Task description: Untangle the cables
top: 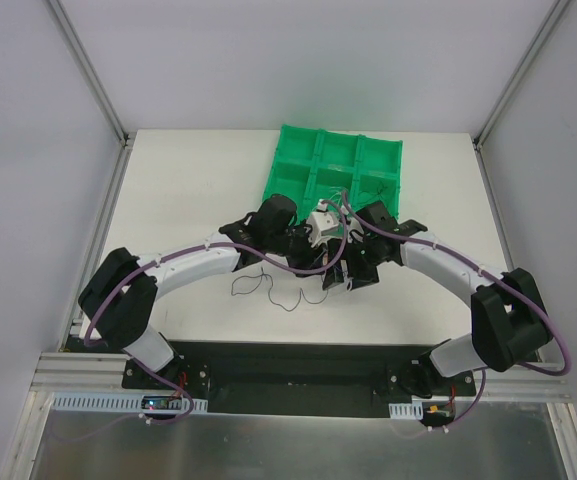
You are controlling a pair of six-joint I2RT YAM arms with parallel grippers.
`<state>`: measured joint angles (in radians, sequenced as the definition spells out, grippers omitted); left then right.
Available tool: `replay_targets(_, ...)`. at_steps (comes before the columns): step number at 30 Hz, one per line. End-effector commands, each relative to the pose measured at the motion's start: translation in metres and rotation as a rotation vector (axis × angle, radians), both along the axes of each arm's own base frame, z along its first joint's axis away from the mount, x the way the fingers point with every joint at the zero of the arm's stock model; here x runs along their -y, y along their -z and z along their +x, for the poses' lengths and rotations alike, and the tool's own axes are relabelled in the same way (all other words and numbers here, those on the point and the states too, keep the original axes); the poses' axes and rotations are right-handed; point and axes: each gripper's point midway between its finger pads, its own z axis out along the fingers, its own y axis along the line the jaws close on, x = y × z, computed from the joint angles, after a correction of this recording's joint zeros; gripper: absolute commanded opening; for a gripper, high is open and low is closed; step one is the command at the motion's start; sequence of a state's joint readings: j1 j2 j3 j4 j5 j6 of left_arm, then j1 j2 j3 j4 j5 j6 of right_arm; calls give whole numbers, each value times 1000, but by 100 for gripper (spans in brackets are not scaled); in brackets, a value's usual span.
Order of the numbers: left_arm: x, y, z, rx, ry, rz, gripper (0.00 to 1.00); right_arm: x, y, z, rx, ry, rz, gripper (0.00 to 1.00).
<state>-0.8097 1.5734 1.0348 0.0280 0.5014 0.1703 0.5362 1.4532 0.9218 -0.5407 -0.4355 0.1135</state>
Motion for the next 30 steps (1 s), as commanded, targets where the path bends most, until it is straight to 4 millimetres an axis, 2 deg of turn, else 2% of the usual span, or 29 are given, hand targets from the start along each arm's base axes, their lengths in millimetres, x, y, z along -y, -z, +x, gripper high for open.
replay_targets(1,9,-23,-9,43,102,-92,43,-7,-22,5,31,-10,42,79)
replay_targets(9,15,-41,-20,26,147,-154,21,-10,-26,8,34,-5,51,79)
replay_targets(11,13,-41,-20,25,145,-155,12,-10,-26,8,32,-2,50,79)
replay_targets(14,9,-42,-20,32,119,-150,6,-10,-26,9,35,4,48,79)
replay_targets(15,7,-42,-19,31,108,-146,0,-9,-27,9,37,11,44,79)
replay_targets(19,-4,-45,-19,26,47,-119,0,-1,-20,17,51,59,-20,79)
replay_targets(23,-25,-48,-12,66,-77,-75,0,27,-1,26,52,151,-206,79)
replay_targets(28,-71,-62,-4,165,-274,-14,0,46,20,33,43,204,-342,79)
replay_targets(30,-98,-67,5,205,-419,26,0,51,27,33,31,214,-383,80)
